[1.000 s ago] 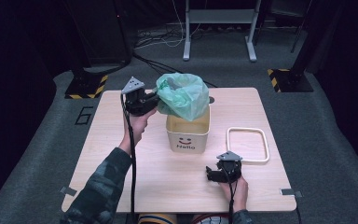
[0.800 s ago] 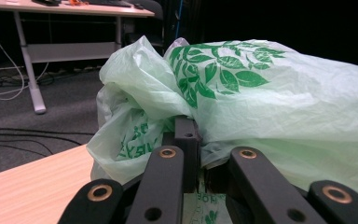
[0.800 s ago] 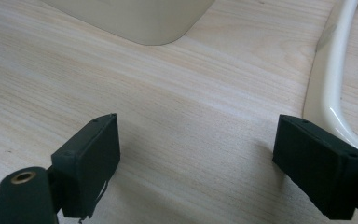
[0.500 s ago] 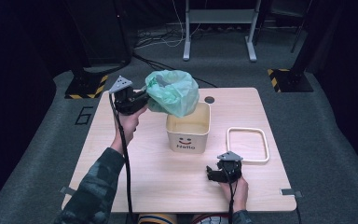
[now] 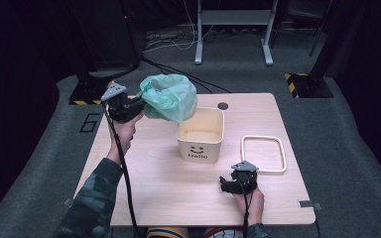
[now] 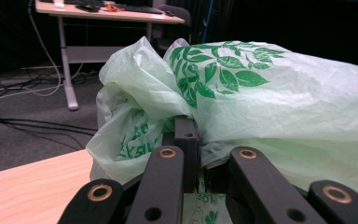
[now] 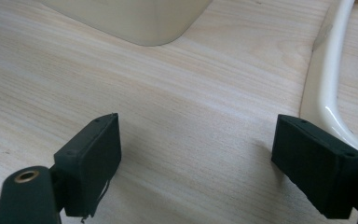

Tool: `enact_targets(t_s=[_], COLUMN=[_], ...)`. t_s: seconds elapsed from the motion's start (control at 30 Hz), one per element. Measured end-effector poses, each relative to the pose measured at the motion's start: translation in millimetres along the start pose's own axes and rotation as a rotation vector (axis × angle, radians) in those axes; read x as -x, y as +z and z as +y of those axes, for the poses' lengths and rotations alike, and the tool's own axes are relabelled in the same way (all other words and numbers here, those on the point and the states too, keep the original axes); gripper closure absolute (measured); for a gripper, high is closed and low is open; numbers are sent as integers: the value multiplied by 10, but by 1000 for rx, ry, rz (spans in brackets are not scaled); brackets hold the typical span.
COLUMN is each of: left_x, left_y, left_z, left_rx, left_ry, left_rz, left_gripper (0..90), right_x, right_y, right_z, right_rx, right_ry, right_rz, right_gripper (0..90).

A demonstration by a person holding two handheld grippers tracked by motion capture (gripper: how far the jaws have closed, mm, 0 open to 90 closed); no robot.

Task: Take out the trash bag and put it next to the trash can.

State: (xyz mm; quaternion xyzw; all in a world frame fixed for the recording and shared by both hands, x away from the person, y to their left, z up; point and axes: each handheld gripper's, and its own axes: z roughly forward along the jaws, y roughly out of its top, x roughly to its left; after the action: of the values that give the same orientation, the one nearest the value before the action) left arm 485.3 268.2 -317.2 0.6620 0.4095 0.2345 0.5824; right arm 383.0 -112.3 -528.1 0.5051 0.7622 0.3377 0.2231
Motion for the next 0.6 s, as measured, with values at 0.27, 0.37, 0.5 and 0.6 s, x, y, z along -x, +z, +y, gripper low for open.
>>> enact_targets(t_s=[0.27,0.37,0.5,0.6], left_x=[-171,-228,-311,-370], left_y=[-118,-148,-165,-158], left_z=[-52,-96,-177,-242], left_rx=[-2,-7,-24,-38], left_ry=[-17,-19,-27,-33], left_rz=[48,68,89,103], left_gripper=[861,861,861,861], right_x=[2,2,2,1], right_y=[-1,-1,-1,-1], right_z=[0,0,-1,-1], right_rx=[1,1,1,1], right_ry=[0,0,0,1], right_rz=[-2,-3,-3,-3], right_gripper=[148,148,148,148])
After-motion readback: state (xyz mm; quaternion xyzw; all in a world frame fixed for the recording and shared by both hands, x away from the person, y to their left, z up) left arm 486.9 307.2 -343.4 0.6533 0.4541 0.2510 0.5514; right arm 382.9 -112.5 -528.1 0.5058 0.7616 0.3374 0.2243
